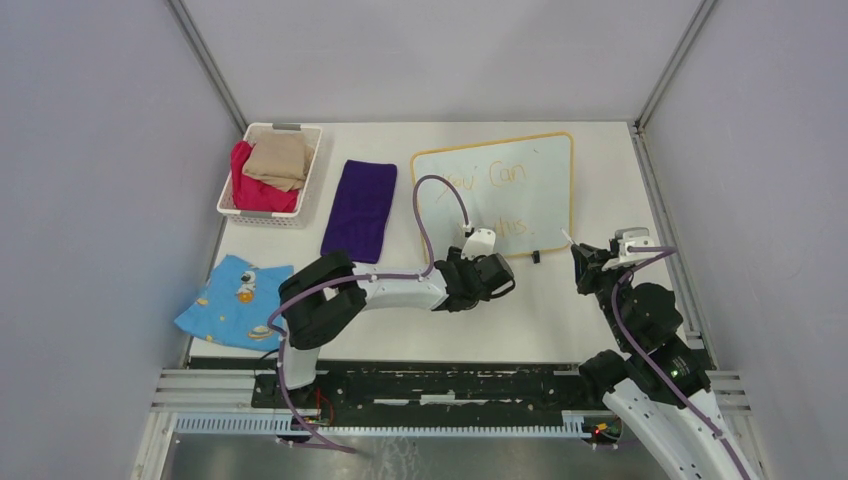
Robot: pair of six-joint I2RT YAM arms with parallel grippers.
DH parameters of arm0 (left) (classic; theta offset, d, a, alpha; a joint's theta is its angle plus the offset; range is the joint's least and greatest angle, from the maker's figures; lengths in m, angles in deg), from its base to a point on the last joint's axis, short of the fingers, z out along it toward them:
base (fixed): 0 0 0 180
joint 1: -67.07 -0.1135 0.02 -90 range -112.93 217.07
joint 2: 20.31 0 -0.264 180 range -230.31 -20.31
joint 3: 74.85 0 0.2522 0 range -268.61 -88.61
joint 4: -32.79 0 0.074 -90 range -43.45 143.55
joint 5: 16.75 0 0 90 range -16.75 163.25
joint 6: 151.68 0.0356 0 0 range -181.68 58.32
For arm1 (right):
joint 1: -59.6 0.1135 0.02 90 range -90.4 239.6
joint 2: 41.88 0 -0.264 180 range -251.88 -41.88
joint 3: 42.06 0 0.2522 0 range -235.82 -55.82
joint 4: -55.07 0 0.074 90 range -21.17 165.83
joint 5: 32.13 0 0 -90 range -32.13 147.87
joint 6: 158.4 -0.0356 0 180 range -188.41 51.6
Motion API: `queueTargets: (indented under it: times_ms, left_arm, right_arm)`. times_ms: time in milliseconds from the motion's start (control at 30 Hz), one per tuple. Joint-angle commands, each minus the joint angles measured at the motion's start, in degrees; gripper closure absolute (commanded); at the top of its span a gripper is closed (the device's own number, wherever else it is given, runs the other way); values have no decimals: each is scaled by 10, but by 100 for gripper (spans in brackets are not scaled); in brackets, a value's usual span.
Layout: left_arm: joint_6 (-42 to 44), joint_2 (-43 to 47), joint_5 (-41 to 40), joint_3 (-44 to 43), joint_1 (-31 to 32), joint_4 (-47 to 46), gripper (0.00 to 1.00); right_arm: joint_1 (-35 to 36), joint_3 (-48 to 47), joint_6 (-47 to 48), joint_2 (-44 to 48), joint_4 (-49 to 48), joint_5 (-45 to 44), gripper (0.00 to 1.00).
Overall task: Write a sentence on the whiteboard
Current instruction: Move the whiteboard to the center of the board.
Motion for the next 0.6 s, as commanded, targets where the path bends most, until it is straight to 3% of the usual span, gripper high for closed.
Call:
queueTargets:
  times_ms: [0, 267, 567]
  left_arm:
    - [35, -26, -6, -43, -19, -34, 35]
    - [38, -47, 0, -59, -58, -25, 53]
    - [59, -50, 10, -70, -94, -33, 59]
  right_arm:
    - [4, -18, 4, -5, -6, -15, 100]
    - [5, -18, 6, -4, 1, -23, 100]
    - [4, -8, 4, -9, -8, -22, 100]
